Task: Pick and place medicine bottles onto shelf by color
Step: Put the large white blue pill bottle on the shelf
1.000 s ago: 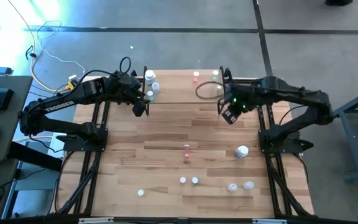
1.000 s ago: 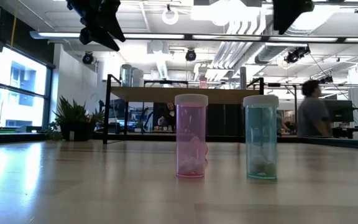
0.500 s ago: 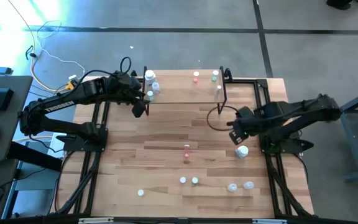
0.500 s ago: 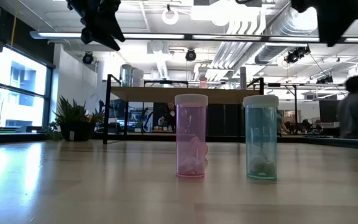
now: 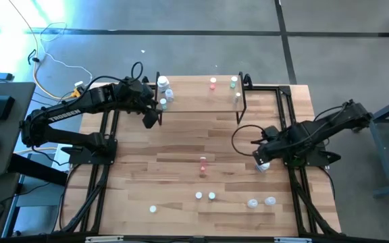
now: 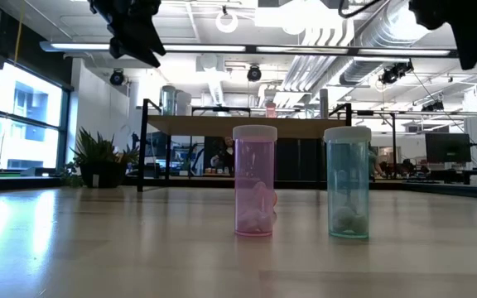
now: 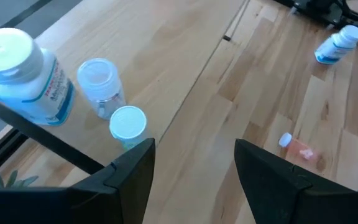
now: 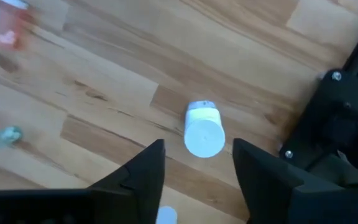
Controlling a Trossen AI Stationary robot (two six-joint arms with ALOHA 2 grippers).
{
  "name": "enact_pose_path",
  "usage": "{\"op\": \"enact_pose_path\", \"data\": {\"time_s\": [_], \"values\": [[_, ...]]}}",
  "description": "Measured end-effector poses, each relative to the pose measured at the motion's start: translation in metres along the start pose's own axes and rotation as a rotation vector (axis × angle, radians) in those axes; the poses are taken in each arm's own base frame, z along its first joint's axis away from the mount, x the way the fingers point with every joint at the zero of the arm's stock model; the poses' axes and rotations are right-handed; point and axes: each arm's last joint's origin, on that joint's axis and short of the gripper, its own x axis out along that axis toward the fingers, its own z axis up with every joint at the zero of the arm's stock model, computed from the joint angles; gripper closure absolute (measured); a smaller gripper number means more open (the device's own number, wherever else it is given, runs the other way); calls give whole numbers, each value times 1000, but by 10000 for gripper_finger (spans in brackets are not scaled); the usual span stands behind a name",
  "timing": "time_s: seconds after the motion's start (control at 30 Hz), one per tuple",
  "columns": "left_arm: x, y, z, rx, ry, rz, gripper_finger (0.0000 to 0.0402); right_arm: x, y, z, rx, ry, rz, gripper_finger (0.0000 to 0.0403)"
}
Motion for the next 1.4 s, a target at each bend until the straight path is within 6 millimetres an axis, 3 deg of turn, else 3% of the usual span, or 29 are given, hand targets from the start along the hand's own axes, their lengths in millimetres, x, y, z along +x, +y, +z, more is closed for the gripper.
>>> {"op": "enact_pose_path", "data": {"time_s": [0.3,0.63,0.97,1.1,1.4], "values": [[0,-1,0,14,3,-22,193,40,-2,-14,22,90,-24,145],[0,-1,0,13,3,-22,193,81,-9,-21,83,152,-30,141],[0,-1,0,12,2,-23,193,92,-10,-21,125,111,-11,143],[0,-1,0,12,2,-23,193,92,-10,-21,137,130,-13,164],[0,-1,1,12,-5,-24,193,91,-9,-21,167,142,-11,265]]}}
